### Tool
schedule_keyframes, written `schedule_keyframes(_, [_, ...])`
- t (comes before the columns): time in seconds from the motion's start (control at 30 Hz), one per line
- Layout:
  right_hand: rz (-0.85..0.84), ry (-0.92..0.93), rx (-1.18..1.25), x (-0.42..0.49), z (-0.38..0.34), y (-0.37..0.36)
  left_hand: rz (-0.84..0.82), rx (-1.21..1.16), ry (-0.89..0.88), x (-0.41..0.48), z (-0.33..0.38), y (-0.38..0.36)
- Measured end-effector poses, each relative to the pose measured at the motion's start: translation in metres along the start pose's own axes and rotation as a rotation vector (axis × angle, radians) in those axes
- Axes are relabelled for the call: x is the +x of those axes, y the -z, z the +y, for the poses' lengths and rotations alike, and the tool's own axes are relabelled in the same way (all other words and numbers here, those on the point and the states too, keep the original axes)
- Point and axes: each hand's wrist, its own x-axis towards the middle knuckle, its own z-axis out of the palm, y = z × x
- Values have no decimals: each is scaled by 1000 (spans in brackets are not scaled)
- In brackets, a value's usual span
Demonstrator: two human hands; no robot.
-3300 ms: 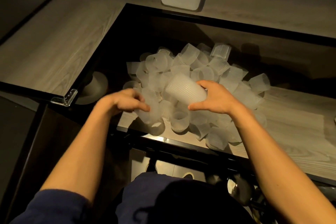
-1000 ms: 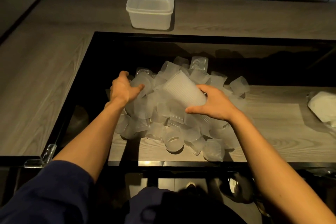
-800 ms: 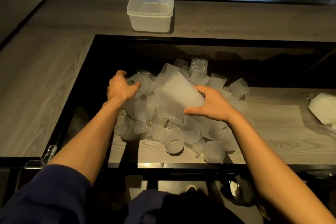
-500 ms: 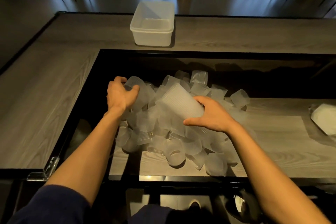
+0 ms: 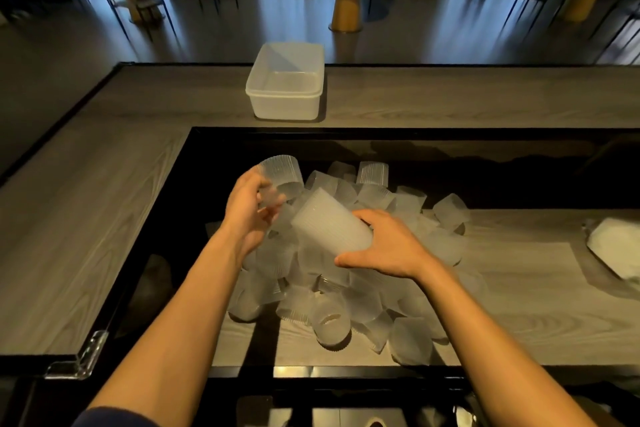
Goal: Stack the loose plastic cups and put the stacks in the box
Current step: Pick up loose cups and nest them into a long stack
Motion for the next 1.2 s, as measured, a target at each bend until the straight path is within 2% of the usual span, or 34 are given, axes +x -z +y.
schedule_keyframes(0.17, [53, -44, -27, 2, 7, -1, -74, 23, -22, -6, -7, -16])
schedule_keyframes(0.5, [104, -110, -77, -4, 19, 3, -269, 343, -97, -20, -15, -33])
schedule_keyframes(0.7, [170, -96, -40, -6, 14, 10, -328, 390, -41, -25, -21, -48])
schedule_keyframes(0.87, [203, -138, -37, -10, 29, 15, -500, 486, 41, -22, -20, -46])
schedule_keyframes(0.93, [220, -168, -10, -12, 36, 17, -420, 485, 28, -20, -17, -47])
schedule_keyframes(1.07, [314, -254, 87, -19, 48, 16, -115, 582, -118, -11, -22, -43])
schedule_keyframes(1.2, [367, -310, 127, -26, 58, 18, -123, 783, -188, -4, -33, -37])
